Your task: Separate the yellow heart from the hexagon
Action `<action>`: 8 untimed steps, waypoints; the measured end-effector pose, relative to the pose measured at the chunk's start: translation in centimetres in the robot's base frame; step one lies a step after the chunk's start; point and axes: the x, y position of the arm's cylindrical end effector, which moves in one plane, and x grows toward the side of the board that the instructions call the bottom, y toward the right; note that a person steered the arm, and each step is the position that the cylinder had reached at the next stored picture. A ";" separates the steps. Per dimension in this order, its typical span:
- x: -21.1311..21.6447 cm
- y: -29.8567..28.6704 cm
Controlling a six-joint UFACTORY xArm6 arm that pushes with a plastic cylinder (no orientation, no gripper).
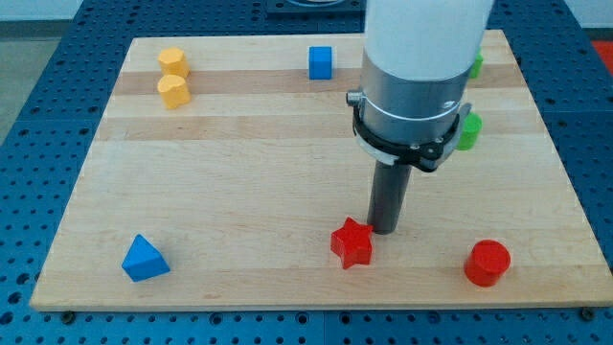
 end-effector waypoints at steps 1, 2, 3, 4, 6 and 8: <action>-0.2 0.0; -5.1 -2.7; -10.7 -8.0; -14.9 -12.3; -23.6 -18.8; -23.8 -23.3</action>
